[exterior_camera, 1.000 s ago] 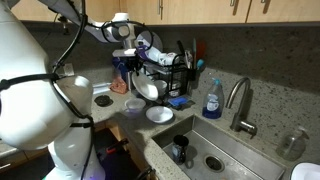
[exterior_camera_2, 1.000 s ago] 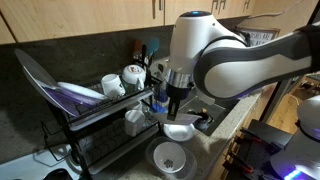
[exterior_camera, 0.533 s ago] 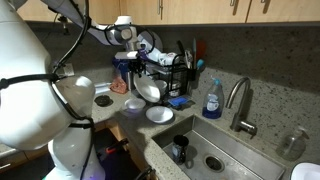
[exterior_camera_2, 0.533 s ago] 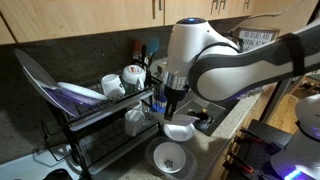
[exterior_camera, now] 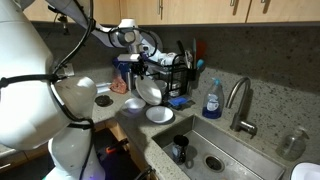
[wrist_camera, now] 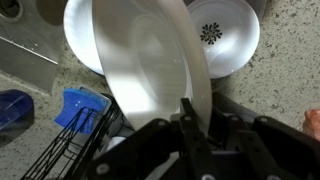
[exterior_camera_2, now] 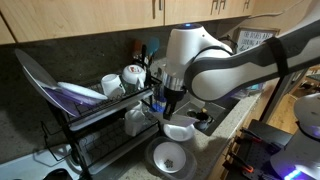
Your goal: Put the white bowl on the dish rack on the counter
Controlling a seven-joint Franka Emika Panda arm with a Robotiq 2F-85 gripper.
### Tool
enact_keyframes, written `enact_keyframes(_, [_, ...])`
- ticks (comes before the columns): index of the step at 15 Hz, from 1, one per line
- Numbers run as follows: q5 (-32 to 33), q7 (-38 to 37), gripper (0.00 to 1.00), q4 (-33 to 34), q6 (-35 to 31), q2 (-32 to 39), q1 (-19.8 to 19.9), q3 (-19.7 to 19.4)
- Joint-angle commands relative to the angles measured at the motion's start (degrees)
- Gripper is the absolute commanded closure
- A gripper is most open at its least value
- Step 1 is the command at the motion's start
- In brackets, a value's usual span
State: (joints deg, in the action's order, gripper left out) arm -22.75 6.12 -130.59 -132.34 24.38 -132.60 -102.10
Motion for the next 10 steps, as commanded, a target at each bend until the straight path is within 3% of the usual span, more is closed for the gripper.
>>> enact_keyframes(1, [2.1,-2.8,0.96,0.2,-2.3,-1.5,1.7,1.1])
enact_keyframes(10, [2.7,-5.3,0.96,-0.8,-3.9,-3.9,7.1,5.6])
